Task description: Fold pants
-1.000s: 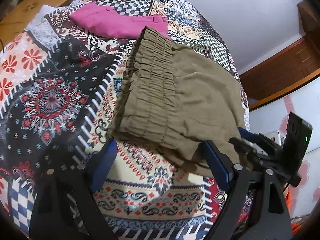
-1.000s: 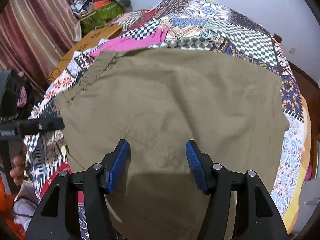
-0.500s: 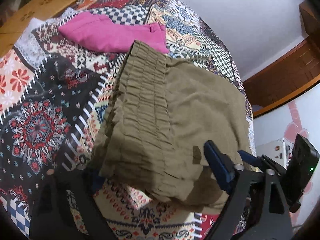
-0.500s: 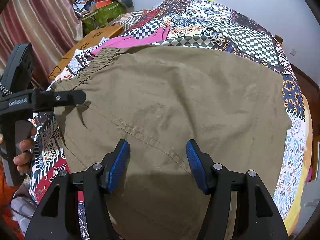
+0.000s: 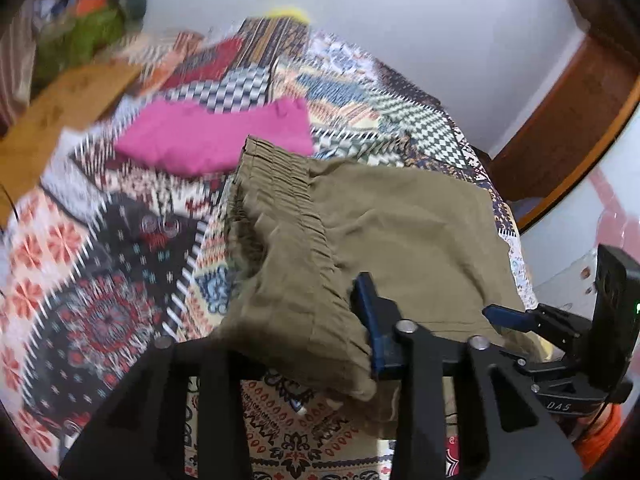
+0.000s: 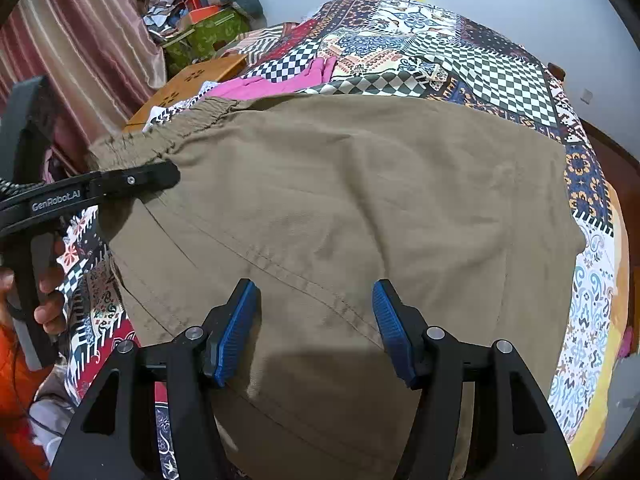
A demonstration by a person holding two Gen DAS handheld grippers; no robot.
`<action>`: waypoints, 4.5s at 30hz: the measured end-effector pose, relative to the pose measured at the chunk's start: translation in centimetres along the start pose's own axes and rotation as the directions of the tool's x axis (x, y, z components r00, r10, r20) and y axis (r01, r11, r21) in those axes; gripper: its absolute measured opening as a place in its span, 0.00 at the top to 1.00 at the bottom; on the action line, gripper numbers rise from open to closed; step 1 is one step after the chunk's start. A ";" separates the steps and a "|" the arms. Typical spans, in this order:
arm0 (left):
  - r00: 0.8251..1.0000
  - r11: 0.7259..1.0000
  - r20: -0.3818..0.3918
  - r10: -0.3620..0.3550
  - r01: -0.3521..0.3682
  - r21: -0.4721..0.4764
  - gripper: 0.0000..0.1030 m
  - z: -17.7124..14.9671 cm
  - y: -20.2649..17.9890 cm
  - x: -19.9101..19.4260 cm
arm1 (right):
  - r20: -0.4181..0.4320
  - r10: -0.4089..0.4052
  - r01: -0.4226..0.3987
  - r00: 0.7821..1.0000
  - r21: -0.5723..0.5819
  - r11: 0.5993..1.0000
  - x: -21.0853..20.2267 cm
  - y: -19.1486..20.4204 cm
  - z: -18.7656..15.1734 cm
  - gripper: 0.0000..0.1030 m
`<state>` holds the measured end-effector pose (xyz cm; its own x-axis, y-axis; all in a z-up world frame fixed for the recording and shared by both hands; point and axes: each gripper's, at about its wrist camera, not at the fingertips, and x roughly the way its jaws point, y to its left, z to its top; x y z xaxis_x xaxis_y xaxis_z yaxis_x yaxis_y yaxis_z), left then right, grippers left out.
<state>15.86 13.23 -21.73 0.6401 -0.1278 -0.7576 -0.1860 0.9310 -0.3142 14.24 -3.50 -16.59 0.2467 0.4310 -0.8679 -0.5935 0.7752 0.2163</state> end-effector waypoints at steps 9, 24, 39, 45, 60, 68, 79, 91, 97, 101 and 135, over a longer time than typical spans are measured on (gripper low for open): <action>0.989 0.975 0.133 0.063 -0.089 0.204 0.72 1.6 -4.8 -3.1 | 0.063 -0.011 0.005 0.998 0.092 0.996 -2.5 -2.4 -0.1 0.45; 0.982 0.917 0.187 -0.036 -0.041 0.396 0.73 3.0 -13.4 -5.1 | 0.061 -0.087 0.069 0.994 0.251 0.966 -4.8 -8.8 -4.8 0.45; 0.990 0.872 0.091 -0.106 0.048 0.487 0.73 1.9 -19.7 -2.9 | 0.104 -0.074 0.043 0.992 0.274 0.961 -5.8 -9.9 -6.1 0.45; 0.992 0.851 0.015 -0.126 0.100 0.516 0.73 1.1 -21.8 -1.0 | 0.187 -0.122 0.058 0.975 0.317 0.947 -9.5 -11.5 -7.0 0.45; 0.958 0.844 -0.258 -0.123 0.238 0.481 0.68 -3.2 -24.6 4.5 | 0.254 -0.221 0.105 0.942 0.402 0.909 -13.4 -14.5 -8.6 0.45; 0.948 0.830 -0.296 -0.117 0.257 0.495 0.43 -4.4 -25.5 4.5 | 0.251 -0.225 0.109 0.941 0.406 0.907 -13.7 -14.6 -9.0 0.45; 0.961 0.816 -0.200 -0.190 0.268 0.512 0.37 -2.8 -25.1 -0.2 | 0.286 -0.222 0.105 0.932 0.374 0.922 -14.7 -13.6 -7.6 0.45; 0.983 0.845 -0.182 -0.001 0.098 0.526 0.35 -2.2 -16.7 2.0 | 0.252 -0.144 0.071 0.957 0.277 0.958 -11.0 -10.0 -5.2 0.45; 0.976 0.859 -0.219 -0.012 0.122 0.497 0.34 -4.2 -15.1 2.8 | 0.155 -0.158 0.115 0.975 0.254 0.960 -8.1 -8.9 -6.7 0.45; 0.971 0.877 -0.235 -0.047 0.153 0.456 0.31 -4.6 -14.3 3.4 | 0.125 -0.155 0.116 0.980 0.276 0.954 -7.3 -8.9 -8.4 0.45; 0.942 0.925 -0.318 -0.106 0.211 0.317 0.44 10.6 -12.8 18.6 | 0.189 -0.230 0.140 0.955 0.395 0.908 -6.3 -17.0 -1.6 0.45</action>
<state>38.04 2.53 -25.76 0.3858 -0.3275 -0.8625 0.1989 0.9424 -0.2689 21.53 -20.11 -15.52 0.5169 0.3209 -0.7936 -0.2019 0.9466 0.2513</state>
